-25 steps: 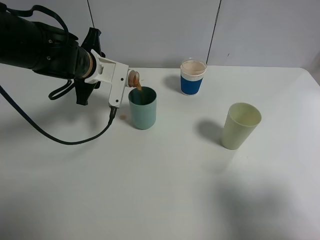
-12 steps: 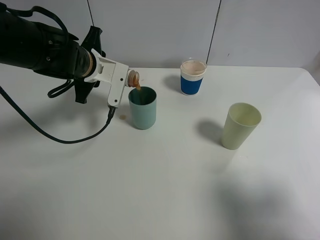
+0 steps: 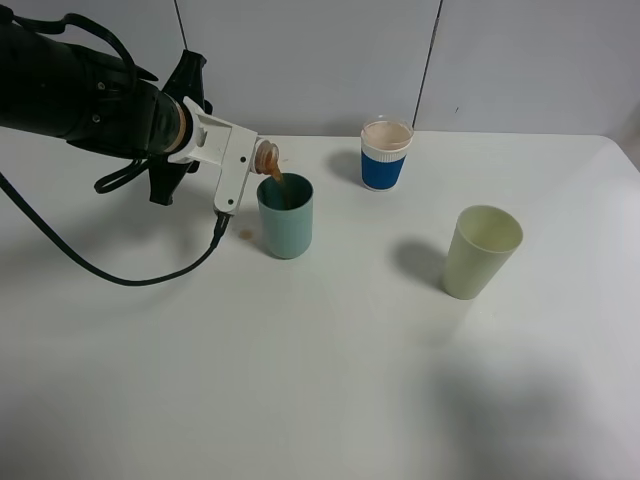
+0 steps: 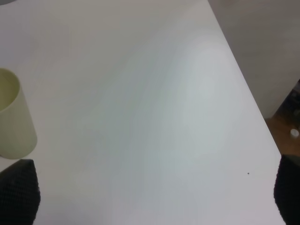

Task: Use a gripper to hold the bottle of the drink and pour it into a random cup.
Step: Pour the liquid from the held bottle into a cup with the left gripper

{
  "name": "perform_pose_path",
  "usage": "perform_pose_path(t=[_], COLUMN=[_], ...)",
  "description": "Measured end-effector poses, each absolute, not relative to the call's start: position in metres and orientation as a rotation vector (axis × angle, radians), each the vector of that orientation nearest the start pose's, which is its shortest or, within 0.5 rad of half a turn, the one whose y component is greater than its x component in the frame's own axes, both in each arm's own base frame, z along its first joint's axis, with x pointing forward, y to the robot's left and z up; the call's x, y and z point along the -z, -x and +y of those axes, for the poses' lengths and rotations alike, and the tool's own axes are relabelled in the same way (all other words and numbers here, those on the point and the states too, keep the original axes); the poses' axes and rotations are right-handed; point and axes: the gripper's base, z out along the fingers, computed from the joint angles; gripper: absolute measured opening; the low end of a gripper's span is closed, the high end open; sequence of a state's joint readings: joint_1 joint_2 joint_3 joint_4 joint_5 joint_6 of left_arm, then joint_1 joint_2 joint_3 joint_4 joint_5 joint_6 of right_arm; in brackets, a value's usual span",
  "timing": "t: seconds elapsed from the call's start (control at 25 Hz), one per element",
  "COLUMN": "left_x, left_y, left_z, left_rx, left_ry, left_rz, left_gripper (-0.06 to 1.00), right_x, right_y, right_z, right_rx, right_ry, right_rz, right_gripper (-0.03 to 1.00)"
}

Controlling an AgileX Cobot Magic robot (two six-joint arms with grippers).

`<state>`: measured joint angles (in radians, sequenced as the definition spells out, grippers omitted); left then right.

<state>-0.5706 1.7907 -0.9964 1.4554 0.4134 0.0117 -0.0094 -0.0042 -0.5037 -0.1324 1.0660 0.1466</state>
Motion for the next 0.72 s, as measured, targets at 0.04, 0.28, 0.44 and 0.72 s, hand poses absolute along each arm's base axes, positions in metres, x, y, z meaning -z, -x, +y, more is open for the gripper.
perform_pose_path(t=[0.04, 0.28, 0.44, 0.72], left_x=[-0.1868, -0.1874, -0.1878, -0.188], left_y=[-0.3267, -0.3272, -0.3275, -0.3277], left_z=[-0.1664, -0.1665, -0.1665, -0.1666], left_rx=[-0.905, -0.921, -0.931, -0.935], left_ry=[-1.944, -1.954, -1.962, -1.965], left_rz=[1.463, 1.442, 1.427, 1.419], left_gripper=[0.32, 0.32, 0.32, 0.32], right_x=[-0.2784, -0.2784, -0.2784, -0.2784], right_y=[0.0067, 0.0067, 0.0067, 0.0067], right_z=[-0.0105, -0.0105, -0.0105, -0.0105], right_rx=[0.072, 0.072, 0.072, 0.072], right_ry=[-0.166, -0.166, -0.166, -0.166], right_rz=[2.029, 2.029, 2.029, 2.029], right_gripper=[1.0, 1.0, 1.0, 1.0])
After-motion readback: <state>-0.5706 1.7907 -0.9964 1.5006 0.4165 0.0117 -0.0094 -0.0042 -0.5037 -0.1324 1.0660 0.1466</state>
